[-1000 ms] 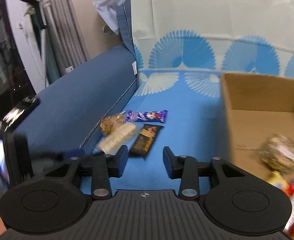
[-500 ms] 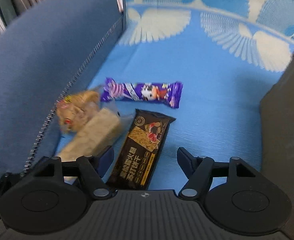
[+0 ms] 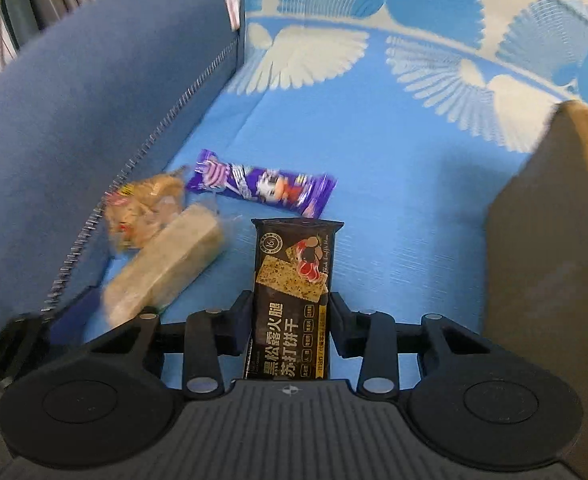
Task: Organize snacks
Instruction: 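Lift the dark biscuit packet with the right gripper while the left moves toward the pile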
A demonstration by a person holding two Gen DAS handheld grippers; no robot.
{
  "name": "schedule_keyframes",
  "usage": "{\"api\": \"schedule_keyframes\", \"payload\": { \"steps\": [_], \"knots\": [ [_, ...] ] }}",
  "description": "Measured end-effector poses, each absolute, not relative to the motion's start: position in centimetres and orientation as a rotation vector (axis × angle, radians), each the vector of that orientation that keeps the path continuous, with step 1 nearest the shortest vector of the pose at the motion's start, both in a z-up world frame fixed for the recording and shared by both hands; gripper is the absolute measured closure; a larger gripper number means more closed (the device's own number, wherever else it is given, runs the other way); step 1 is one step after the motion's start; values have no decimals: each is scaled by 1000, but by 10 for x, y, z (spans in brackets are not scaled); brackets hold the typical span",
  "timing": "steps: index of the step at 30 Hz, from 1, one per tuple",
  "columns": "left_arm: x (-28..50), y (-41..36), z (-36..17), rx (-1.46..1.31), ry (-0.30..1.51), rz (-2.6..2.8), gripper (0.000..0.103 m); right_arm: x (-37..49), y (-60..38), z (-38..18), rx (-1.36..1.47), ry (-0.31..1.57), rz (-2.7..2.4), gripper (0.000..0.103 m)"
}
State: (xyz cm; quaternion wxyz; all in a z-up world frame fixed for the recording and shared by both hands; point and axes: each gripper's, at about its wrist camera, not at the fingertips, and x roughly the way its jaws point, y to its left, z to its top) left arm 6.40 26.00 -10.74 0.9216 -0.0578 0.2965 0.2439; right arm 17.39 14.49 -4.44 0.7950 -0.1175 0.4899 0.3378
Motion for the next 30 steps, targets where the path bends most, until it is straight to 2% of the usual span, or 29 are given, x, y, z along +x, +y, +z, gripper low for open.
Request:
{"api": "schedule_keyframes", "payload": {
  "steps": [2,5,14,16,18,21,22,23,24,30],
  "knots": [
    [61,257,-103,-119,611,479,78,159,129,-24,-236,1024,737,62],
    [54,255,-98,-136,628,447,103,135,103,-1,-205,987,757,62],
    [18,242,-75,-190,613,332,102,52,42,10,-164,919,812,62],
    [16,239,-73,-180,599,338,93,38,37,1,-168,906,821,62],
    [19,240,-74,-183,601,350,65,27,33,-14,-165,906,822,62],
    [31,242,-77,-159,625,377,38,16,27,-38,-157,919,820,62],
    [38,242,-80,-129,636,385,33,15,27,-45,-172,930,804,62],
    [47,241,-82,-74,645,398,23,16,28,-50,-177,945,789,62],
    [55,241,-85,-30,652,404,19,20,29,-53,-160,957,784,62],
    [110,250,-100,31,737,444,13,43,30,-59,-127,982,759,62]
  ]
}}
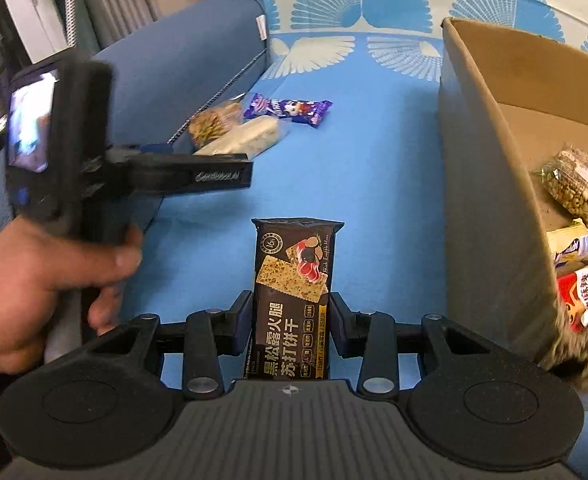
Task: Organize snacks
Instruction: 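Lift the dark biscuit packet with the right gripper while the left moves toward the pile, then grasp the clear-wrapped white nougat bar with the left gripper while the right holds the biscuit packet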
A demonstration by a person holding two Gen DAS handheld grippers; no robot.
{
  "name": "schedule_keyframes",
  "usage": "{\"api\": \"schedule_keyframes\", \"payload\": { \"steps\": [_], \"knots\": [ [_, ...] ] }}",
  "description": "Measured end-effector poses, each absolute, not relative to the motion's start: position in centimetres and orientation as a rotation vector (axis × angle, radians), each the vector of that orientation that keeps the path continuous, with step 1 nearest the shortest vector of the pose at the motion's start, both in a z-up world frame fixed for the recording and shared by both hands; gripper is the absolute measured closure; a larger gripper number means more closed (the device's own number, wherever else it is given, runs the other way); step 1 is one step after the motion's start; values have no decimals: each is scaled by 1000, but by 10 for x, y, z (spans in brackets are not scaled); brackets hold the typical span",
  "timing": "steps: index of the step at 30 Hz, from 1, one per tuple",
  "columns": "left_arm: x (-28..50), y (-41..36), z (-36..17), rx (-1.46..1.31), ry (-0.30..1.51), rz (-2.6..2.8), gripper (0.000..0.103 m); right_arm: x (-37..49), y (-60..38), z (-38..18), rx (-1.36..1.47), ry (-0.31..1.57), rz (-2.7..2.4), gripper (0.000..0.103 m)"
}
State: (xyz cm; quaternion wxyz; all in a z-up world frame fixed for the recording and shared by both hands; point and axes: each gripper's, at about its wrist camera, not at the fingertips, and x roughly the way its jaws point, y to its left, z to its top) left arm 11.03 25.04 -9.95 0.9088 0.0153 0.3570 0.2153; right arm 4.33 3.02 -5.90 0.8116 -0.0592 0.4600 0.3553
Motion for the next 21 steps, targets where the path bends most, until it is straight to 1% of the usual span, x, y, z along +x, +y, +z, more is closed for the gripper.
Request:
{"api": "schedule_keyframes", "payload": {
  "steps": [2,3,4,5,6,7,11,16,21],
  "knots": [
    [123,259,-106,-15,793,449,13,44,30,-63,-124,1009,749,62],
    [125,262,-108,-33,806,451,18,45,32,-65,-129,1016,750,62],
    [124,265,-107,-44,807,459,26,45,33,-65,-136,1019,750,62],
    [122,267,-106,-58,812,464,46,45,33,-67,-141,1022,752,62],
    [119,269,-103,-75,819,458,55,45,34,-68,-142,1026,754,62],
    [114,269,-100,-83,820,450,59,45,35,-68,-143,1029,757,62],
    [86,263,-83,-151,847,412,60,46,39,-70,-154,1030,760,62],
    [33,256,-71,-322,907,338,60,43,45,-74,-172,1016,757,62],
    [-15,242,-78,-379,929,263,60,38,42,-72,-179,967,749,61]
  ]
}}
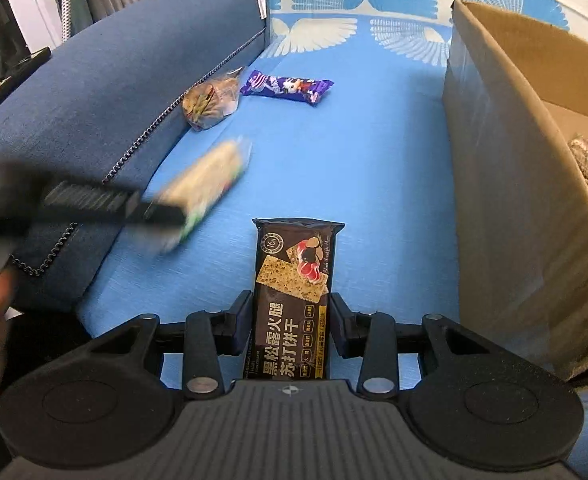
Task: Organize snacks
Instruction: 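Grasp the clear-wrapped white nougat bar with the left gripper while the right holds the biscuit packet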
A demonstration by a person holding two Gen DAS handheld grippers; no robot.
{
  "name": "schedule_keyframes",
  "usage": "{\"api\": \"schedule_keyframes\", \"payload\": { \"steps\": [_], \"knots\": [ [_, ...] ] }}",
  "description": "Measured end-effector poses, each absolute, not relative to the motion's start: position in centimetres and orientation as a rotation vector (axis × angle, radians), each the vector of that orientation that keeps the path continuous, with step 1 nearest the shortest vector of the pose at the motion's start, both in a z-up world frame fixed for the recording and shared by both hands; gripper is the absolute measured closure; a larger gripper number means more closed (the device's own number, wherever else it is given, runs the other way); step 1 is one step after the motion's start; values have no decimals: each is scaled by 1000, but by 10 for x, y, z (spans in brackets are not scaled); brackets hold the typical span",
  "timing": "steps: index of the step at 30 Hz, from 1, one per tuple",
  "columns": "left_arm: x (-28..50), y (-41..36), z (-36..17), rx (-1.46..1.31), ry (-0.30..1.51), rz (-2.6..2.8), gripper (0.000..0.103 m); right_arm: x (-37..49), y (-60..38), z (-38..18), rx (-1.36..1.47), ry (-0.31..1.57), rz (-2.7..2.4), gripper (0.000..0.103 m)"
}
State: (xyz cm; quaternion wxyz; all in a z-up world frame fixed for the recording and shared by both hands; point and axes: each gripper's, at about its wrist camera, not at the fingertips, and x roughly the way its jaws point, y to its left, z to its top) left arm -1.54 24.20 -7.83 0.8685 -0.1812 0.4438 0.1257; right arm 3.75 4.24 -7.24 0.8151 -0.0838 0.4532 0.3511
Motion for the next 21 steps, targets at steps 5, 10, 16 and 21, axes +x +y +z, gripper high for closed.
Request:
{"api": "schedule_keyframes", "payload": {
  "steps": [5,10,16,21],
  "knots": [
    [-32,231,-69,-380,865,259,60,34,36,-71,-172,925,748,60],
    [-31,225,-70,-364,883,259,50,28,29,-76,-182,893,750,57],
    [-36,225,-66,-369,858,240,38,23,24,-75,-171,899,757,55],
    [-33,225,-71,-378,877,239,38,18,27,-79,-207,896,769,55]
  ]
}}
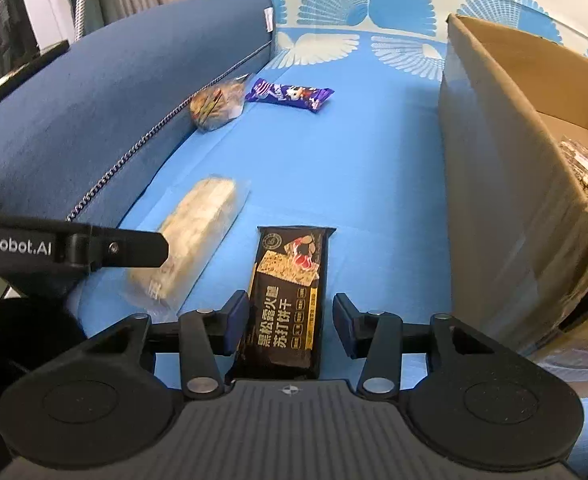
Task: Organize snacks
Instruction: 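Grasp the clear-wrapped white nougat bar with the left gripper while the right holds the biscuit packet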
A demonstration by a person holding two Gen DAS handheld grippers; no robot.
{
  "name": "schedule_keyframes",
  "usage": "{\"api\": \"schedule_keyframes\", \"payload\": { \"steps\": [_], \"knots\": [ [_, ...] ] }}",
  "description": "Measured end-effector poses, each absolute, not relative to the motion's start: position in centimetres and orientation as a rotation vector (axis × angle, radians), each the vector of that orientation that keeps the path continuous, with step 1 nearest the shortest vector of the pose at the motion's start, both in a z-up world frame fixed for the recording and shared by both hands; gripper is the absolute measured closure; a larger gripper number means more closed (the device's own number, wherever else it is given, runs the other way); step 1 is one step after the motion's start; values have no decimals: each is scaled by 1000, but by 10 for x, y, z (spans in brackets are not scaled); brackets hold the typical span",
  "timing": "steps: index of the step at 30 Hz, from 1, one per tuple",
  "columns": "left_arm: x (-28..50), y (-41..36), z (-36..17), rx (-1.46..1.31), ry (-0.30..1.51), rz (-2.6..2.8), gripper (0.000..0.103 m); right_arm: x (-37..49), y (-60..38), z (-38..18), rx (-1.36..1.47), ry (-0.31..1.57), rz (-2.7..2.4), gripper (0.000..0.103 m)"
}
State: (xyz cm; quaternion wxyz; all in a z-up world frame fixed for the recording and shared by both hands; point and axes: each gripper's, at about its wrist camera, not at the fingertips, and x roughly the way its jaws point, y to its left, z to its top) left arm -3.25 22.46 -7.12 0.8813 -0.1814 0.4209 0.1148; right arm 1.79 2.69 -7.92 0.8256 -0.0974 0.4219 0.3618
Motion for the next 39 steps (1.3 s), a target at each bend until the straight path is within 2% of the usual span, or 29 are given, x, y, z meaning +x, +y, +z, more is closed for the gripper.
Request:
{"api": "schedule_keyframes", "payload": {
  "steps": [7,17,22,25,30,34,35,38,39],
  "knots": [
    [-25,224,-81,-368,902,239,37,16,24,-80,-220,890,775,54],
    [-20,224,-87,-375,916,234,33,13,29,-81,-232,880,792,45],
    [-14,218,-91,-355,923,222,32,9,34,-85,-270,873,793,45],
    [-11,213,-93,-334,928,218,32,7,35,-86,-293,864,791,46],
    [-6,207,-96,-309,933,215,32,7,33,-86,-318,850,788,62],
    [-6,203,-96,-285,924,227,32,6,30,-82,-323,824,772,62],
    [-6,202,-96,-278,923,229,35,6,30,-82,-319,823,769,62],
    [-6,200,-96,-259,927,235,59,8,28,-81,-315,825,758,62],
    [-6,200,-96,-257,924,232,61,8,28,-81,-314,830,753,62]
  ]
}}
